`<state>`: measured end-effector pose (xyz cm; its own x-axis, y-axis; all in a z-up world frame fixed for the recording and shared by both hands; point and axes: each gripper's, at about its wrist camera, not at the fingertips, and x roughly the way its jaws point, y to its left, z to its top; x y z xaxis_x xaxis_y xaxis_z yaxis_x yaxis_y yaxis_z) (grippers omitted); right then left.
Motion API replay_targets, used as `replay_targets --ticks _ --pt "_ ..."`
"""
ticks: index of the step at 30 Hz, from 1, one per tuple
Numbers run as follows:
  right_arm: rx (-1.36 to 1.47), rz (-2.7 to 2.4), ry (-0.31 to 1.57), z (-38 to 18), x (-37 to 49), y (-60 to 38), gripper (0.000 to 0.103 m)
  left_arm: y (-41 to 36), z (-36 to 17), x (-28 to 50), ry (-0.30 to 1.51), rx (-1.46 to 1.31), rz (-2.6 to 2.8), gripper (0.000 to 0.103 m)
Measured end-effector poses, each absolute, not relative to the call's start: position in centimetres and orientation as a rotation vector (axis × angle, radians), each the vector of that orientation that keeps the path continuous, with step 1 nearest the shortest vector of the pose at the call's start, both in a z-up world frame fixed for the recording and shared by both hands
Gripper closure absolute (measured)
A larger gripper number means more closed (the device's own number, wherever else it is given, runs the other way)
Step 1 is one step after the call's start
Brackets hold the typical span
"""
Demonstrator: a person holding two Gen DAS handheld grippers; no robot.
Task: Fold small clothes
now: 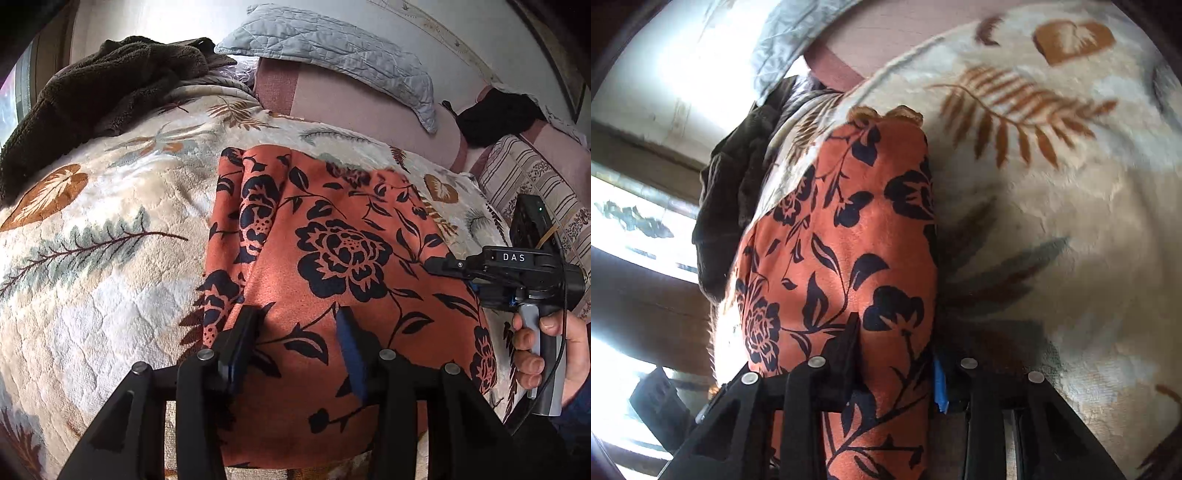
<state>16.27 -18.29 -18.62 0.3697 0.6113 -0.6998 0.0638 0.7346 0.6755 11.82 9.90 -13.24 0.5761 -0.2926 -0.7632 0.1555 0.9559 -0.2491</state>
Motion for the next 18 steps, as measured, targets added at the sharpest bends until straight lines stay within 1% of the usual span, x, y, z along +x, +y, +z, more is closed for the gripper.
replay_targets --ticks 2,4,5,7,8,10,11,12,13,14,15,17,18 --pt "0.731 0.406 1.132 -18.2 15.9 -18.6 0.057 10.9 -12.0 11.6 0.884 -0.243 -0.294 0.058" --pt "0.697 0.418 1.128 -17.3 15.1 -18.8 0.049 13.2 -9.8 11.0 0.771 -0.388 -0.346 0.057" --pt "0.677 0.428 1.125 -16.9 14.8 -18.8 0.047 14.4 -9.2 11.0 0.741 -0.453 -0.346 0.056" --pt "0.667 0.448 1.116 -16.4 14.2 -19.1 0.044 16.2 -9.8 12.0 0.784 -0.565 -0.352 0.055" --pt "0.672 0.454 1.118 -16.4 14.1 -19.3 0.043 16.6 -10.7 12.7 0.831 -0.596 -0.360 0.055" --pt "0.678 0.471 1.141 -16.8 14.0 -19.4 0.043 16.3 -13.6 14.1 0.984 -0.631 -0.379 0.055" --pt "0.683 0.479 1.157 -17.1 14.0 -19.1 0.042 16.2 -15.0 14.6 1.056 -0.651 -0.375 0.057" --pt "0.689 0.487 1.171 -17.4 14.0 -18.7 0.042 16.3 -15.9 14.8 1.085 -0.672 -0.362 0.060" --pt "0.699 0.498 1.184 -17.8 13.9 -18.4 0.042 16.5 -16.0 14.6 1.073 -0.694 -0.367 0.060" --pt "0.709 0.506 1.196 -18.1 13.8 -18.2 0.042 16.7 -15.7 14.5 1.063 -0.710 -0.368 0.063" --pt "0.701 0.507 1.202 -18.2 13.9 -17.9 0.043 16.9 -15.2 14.3 1.041 -0.712 -0.371 0.070" --pt "0.660 0.491 1.203 -17.9 14.1 -17.3 0.048 17.0 -14.9 14.1 1.020 -0.701 -0.370 0.078" --pt "0.638 0.480 1.206 -17.6 14.1 -17.1 0.050 16.9 -15.2 14.2 1.034 -0.698 -0.357 0.078"
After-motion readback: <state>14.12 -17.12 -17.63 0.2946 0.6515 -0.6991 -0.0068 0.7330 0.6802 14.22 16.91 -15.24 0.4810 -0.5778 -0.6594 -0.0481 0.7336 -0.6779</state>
